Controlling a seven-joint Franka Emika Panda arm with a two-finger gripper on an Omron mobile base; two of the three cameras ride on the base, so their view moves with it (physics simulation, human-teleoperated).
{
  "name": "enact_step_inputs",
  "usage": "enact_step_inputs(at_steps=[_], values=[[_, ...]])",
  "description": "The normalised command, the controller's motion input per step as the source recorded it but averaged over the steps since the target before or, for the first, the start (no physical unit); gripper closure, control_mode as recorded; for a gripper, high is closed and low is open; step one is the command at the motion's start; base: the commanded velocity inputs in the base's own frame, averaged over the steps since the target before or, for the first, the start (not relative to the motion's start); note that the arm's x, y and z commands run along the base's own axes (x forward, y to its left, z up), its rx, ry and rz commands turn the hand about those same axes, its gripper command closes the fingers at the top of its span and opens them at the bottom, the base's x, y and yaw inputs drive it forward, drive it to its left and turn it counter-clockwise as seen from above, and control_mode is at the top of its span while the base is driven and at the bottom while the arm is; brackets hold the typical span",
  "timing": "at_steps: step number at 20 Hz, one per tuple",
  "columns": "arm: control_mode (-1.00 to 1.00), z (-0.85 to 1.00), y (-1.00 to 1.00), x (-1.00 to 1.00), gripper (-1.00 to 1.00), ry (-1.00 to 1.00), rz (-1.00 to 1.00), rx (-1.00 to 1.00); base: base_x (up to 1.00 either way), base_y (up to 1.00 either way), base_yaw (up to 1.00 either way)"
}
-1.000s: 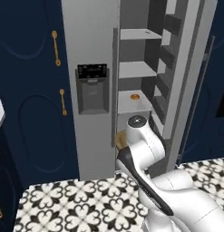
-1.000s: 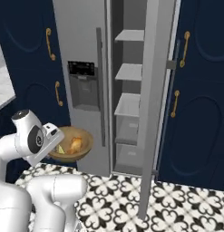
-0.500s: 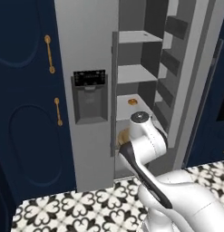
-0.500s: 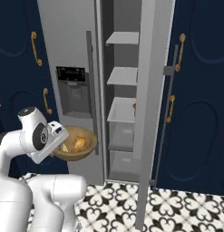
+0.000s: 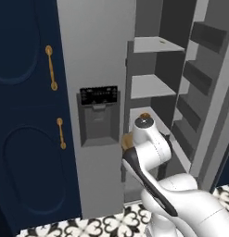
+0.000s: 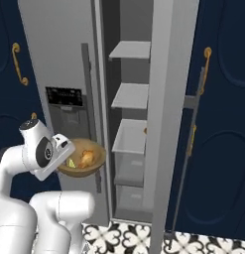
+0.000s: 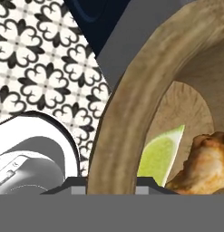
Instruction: Pick the chicken drumstick and lemon wedge from their plates and place them in the bowl. Then put the bowl in the fridge.
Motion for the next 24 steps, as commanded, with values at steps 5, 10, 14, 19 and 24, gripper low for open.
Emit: enact_step_inputs(at_steps=[5,10,14,19,24], values=[[1.0,0.0,0.0,0.0,1.0,0.0,0.0,0.0,0.67,-0.07,-0.02],[1.0,0.0,0.0,0.0,1.0,0.0,0.0,0.0,0.4,-0.34,-0.08],[1.0,0.0,0.0,0.0,1.0,0.0,0.0,0.0,0.04,-0.46,0.0],[1.0,0.0,0.0,0.0,1.0,0.0,0.0,0.0,0.34,-0.14,0.0],[1.0,0.0,0.0,0.0,1.0,0.0,0.0,0.0,0.25,-0.02,0.0]])
